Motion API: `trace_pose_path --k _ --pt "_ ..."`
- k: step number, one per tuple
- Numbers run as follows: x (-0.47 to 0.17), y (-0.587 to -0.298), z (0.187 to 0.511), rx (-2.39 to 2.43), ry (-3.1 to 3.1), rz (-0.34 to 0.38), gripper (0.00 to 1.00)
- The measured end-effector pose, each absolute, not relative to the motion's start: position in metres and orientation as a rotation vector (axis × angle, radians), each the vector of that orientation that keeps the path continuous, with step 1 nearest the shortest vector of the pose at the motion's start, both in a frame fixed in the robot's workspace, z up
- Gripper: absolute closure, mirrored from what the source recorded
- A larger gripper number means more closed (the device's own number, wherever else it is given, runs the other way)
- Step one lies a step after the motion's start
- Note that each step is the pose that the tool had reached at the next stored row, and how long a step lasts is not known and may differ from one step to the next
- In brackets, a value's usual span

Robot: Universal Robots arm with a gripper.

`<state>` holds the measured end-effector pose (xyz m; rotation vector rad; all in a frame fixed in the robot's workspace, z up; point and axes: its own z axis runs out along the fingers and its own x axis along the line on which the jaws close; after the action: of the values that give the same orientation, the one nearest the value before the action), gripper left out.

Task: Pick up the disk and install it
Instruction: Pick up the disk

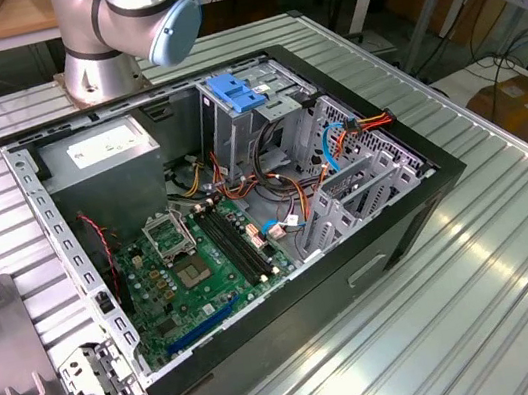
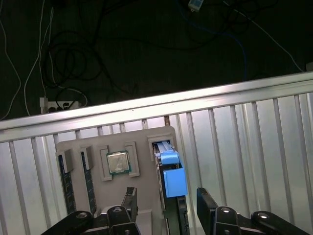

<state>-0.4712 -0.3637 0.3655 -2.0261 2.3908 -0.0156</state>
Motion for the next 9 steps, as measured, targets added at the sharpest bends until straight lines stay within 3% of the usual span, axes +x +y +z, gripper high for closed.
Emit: trace_pose_path --k 9 --pt "-0.4712 -0.3637 0.3655 -2.026 2.391 -0.016 0.4"
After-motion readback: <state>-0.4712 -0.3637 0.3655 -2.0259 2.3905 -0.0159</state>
